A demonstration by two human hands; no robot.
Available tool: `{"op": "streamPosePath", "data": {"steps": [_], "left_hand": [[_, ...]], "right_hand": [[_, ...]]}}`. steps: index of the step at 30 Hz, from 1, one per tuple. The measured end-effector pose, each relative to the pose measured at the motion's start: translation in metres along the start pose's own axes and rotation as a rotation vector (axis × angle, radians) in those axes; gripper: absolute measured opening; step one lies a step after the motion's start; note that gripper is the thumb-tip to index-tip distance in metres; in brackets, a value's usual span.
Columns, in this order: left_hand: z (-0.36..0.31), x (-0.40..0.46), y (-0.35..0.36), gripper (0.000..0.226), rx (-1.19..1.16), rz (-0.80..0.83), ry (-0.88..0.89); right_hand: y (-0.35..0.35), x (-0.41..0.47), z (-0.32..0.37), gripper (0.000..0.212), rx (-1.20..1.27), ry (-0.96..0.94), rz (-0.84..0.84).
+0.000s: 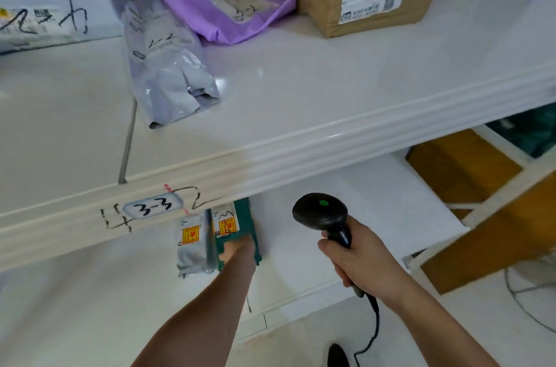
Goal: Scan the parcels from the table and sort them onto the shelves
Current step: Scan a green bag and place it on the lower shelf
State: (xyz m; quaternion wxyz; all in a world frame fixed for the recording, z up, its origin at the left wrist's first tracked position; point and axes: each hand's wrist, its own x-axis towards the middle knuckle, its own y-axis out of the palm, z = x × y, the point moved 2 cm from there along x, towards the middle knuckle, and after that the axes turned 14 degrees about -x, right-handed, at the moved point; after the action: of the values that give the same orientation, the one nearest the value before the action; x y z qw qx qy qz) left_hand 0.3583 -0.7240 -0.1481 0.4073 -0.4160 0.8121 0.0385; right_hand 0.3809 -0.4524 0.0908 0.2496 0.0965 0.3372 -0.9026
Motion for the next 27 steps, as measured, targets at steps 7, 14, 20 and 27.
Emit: {"op": "streamPosePath", "data": {"steps": [7,14,20,27], "left_hand": [[-0.085,-0.110,0.089,0.036,0.787,0.446,0.582],[-0.093,-0.214,0.214,0.074,1.076,0.821,0.651],[-0.057,-0.320,0.336,0.056,1.134,1.001,0.753],[-0.007,-0.405,0.456,0.073,1.190,1.192,0.788]], "right_hand": [[-0.059,-0.050,-0.024,0.005,0.137,0.052,-0.188],[-0.139,-0.104,-0.084,0.015,0.242,0.172,-0.314],[-0.220,-0.157,-0.150,0.016,0.234,0.212,-0.482],[-0.295,-0.208,-0.222,0.010,0.262,0.317,-0.653]]}}
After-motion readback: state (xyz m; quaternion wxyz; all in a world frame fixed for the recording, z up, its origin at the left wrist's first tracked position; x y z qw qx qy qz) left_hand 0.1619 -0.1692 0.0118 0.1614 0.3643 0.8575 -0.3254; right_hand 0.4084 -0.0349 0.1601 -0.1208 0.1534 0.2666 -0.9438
